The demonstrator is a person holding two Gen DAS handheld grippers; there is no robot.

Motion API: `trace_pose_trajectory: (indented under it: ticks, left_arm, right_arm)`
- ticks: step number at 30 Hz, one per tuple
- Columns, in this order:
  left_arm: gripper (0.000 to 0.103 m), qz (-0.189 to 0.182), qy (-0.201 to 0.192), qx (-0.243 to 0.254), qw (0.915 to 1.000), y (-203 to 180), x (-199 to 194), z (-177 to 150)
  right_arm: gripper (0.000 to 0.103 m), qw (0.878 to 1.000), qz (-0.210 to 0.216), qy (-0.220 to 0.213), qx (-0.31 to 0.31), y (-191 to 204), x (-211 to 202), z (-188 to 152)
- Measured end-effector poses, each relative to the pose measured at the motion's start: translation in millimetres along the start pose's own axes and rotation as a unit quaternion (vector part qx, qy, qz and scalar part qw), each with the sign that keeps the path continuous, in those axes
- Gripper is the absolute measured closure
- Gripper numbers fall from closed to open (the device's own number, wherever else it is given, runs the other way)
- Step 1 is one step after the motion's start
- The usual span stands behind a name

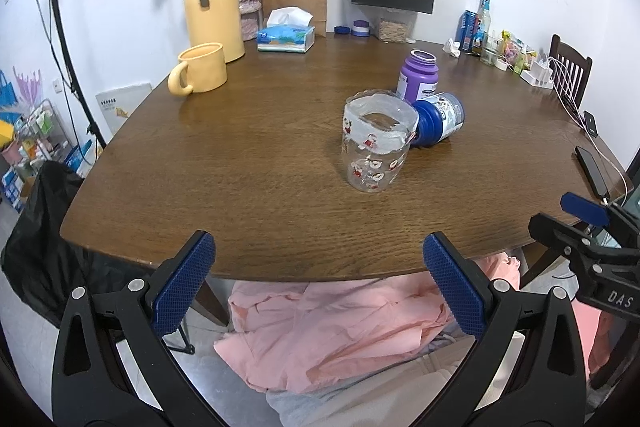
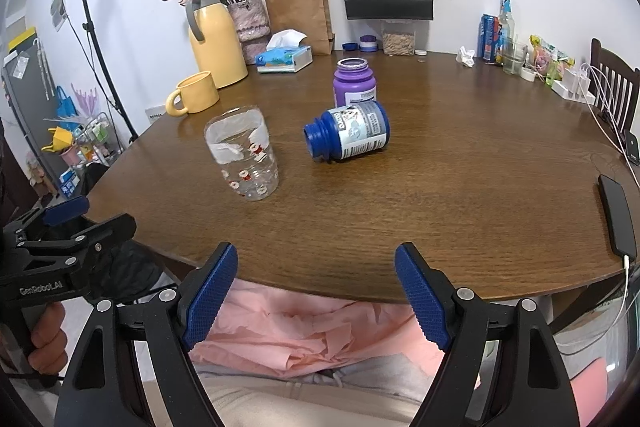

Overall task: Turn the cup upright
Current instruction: 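Move the left gripper down to the lying blue-necked bottle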

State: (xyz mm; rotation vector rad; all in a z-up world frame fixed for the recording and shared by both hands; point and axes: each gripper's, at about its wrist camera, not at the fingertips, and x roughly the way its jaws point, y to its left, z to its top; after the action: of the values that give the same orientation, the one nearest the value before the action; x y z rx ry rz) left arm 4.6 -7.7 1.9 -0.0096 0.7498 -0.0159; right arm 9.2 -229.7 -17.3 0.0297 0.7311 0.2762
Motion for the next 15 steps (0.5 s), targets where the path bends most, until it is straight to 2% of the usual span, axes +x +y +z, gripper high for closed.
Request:
trace_pose_trajectory:
  ticks: [2, 6, 12, 15]
  left_arm:
    - [0.0, 0.004, -0.009, 0.005, 0.9999, -2, 1, 2]
    - [0.0, -0.012, -0.012, 0.017, 0.9997, -10, 9, 18]
    - [0.0, -0.042, -0.036, 0.045, 0.9975, -38, 24, 61]
    - [0.0, -0.075, -0.023, 0.048, 0.9958, -52, 42, 90]
  right_arm:
    - [0.018, 1.0, -0.003, -0.01, 0.001, -5, 1, 4]
    - [0.018, 1.0, 0.005, -0.021, 0.011, -22, 15, 18]
    - [0.018, 0.999, 0.025, -0.029, 0.027, -56, 45, 53]
    - [0.018, 0.999, 0.032, -0.025, 0.02, -70, 60, 75]
